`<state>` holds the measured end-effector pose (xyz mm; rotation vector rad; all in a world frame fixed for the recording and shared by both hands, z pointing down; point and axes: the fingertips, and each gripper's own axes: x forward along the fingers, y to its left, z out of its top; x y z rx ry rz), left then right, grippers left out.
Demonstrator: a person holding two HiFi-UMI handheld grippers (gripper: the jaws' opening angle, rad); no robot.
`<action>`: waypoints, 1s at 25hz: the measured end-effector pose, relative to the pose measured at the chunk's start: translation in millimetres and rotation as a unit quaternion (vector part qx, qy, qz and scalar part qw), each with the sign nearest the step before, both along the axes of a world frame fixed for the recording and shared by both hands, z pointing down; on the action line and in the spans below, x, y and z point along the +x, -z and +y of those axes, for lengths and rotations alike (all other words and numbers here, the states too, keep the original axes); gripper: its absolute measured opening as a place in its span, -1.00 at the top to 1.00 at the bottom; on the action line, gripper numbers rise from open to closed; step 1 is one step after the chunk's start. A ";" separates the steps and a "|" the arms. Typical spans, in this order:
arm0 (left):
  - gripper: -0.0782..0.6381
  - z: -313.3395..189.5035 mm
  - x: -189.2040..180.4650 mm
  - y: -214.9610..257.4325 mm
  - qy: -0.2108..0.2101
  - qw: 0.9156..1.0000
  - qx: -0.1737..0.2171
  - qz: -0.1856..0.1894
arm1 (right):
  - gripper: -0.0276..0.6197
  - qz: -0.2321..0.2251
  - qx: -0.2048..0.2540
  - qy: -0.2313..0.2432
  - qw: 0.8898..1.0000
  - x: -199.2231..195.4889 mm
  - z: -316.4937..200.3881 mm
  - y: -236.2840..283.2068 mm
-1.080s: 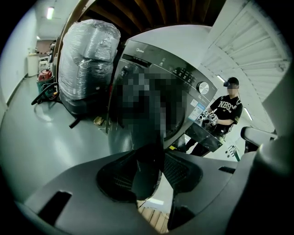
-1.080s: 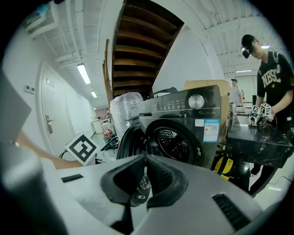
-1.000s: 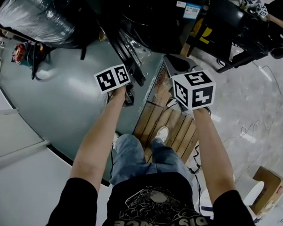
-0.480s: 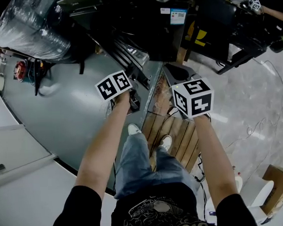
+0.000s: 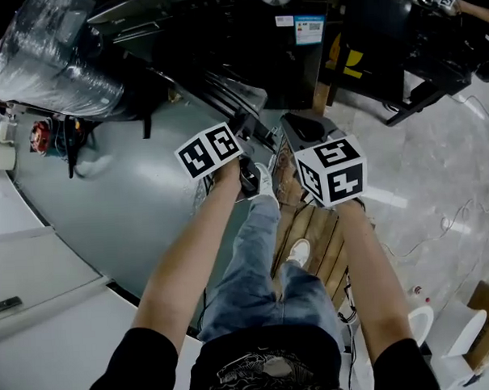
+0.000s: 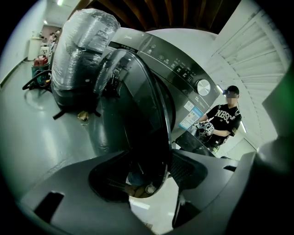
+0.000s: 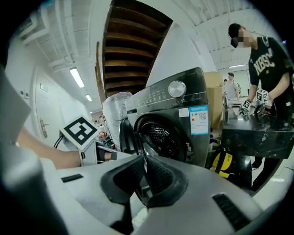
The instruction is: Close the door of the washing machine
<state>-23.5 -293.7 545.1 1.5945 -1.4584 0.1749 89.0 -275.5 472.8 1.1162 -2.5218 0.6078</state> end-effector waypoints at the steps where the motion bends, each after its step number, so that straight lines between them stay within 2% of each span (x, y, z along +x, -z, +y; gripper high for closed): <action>1: 0.03 -4.4 2.9 -0.1 -0.003 1.000 0.000 0.001 | 0.84 0.000 -0.001 -0.004 1.000 1.0 -4.0 -2.8; 13: -0.06 -44.8 29.8 -4.7 -0.001 0.999 -0.023 0.032 | 0.84 0.040 -0.004 0.000 0.999 8.3 -38.2 -36.9; 25: -0.13 -81.6 50.2 -7.5 0.011 0.997 -0.036 0.063 | 0.84 0.047 -0.015 -0.016 0.999 19.0 -66.3 -47.4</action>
